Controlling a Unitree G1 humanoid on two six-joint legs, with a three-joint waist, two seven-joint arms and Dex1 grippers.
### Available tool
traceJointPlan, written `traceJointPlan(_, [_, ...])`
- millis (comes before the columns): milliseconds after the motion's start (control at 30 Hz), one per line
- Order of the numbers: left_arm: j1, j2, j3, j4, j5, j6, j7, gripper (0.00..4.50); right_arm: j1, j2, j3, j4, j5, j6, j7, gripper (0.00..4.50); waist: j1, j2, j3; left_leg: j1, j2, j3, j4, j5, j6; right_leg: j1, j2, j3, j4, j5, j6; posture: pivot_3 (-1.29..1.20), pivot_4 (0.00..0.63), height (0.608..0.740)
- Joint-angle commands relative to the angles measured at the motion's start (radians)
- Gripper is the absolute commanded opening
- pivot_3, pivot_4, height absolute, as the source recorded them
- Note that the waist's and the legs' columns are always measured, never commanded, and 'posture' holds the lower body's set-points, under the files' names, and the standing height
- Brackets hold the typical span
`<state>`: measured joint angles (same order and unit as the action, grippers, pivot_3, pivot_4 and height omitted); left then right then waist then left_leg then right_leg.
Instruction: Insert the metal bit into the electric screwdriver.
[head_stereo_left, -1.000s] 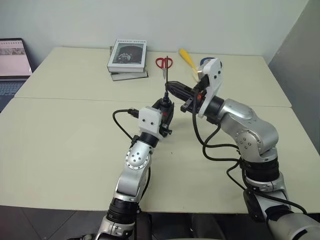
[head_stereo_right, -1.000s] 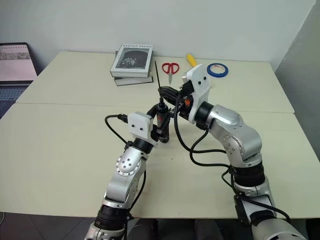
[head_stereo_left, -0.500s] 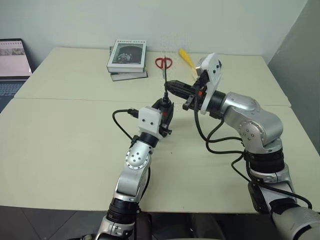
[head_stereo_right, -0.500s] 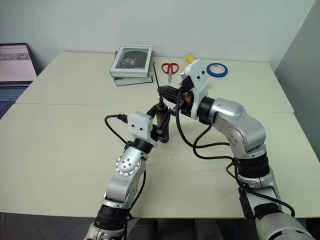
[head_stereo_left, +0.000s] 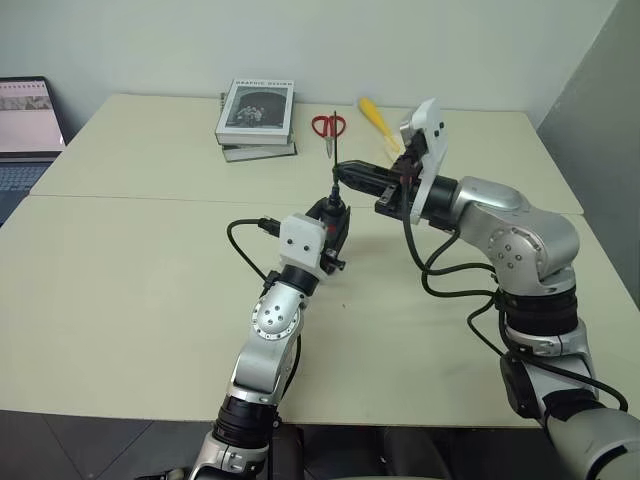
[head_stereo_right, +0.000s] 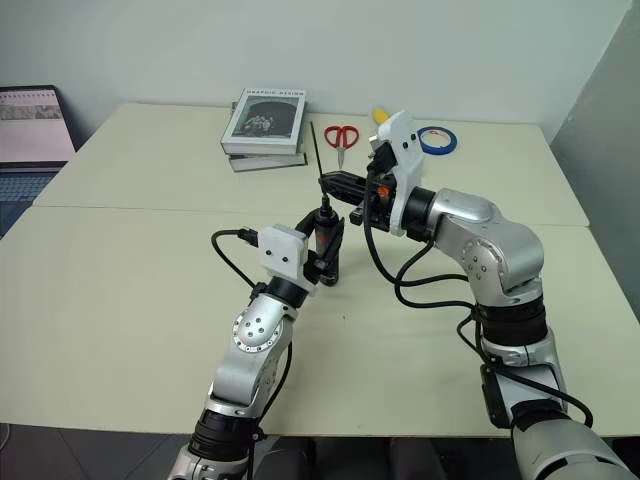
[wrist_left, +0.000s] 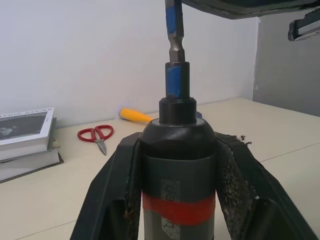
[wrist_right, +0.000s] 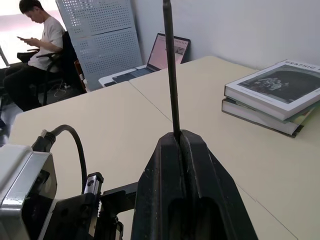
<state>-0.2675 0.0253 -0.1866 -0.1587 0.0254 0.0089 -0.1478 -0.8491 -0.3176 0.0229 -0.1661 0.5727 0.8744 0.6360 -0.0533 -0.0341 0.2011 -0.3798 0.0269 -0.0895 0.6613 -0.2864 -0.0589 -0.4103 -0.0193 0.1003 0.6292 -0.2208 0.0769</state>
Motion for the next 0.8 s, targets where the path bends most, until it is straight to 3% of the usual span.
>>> traceJointPlan(33, [0.002, 0.000, -0.004, -0.014, 0.006, -0.018, -0.005, 1.66, -0.017, -0.010, -0.003, 0.027, 0.033, 0.013, 0.046, 0.00, 0.000, 0.000, 0.000, 0.000, 0.000, 0.000, 0.000, 0.000, 0.000, 0.000, 0.000, 0.000, 0.000, 0.000, 0.000, 0.00, 0.150, 0.740])
traceJointPlan(467, [-0.004, 0.005, 0.000, -0.011, 0.004, -0.019, -0.014, 1.66, -0.040, -0.065, 0.045, 0.080, 0.005, -0.114, 0.232, 0.00, 0.000, 0.000, 0.000, 0.000, 0.000, 0.000, 0.000, 0.000, 0.000, 0.000, 0.000, 0.000, 0.000, 0.000, 0.000, 0.00, 0.150, 0.740])
traceJointPlan(800, [-0.002, 0.006, -0.001, -0.012, 0.003, -0.021, -0.020, 1.66, -0.078, -0.079, 0.043, 0.142, 0.033, -0.080, 0.296, 0.00, 0.003, 0.001, 0.000, 0.000, 0.000, 0.000, 0.000, 0.000, 0.000, 0.000, 0.000, 0.000, 0.000, 0.001, -0.002, 0.00, 0.150, 0.740])
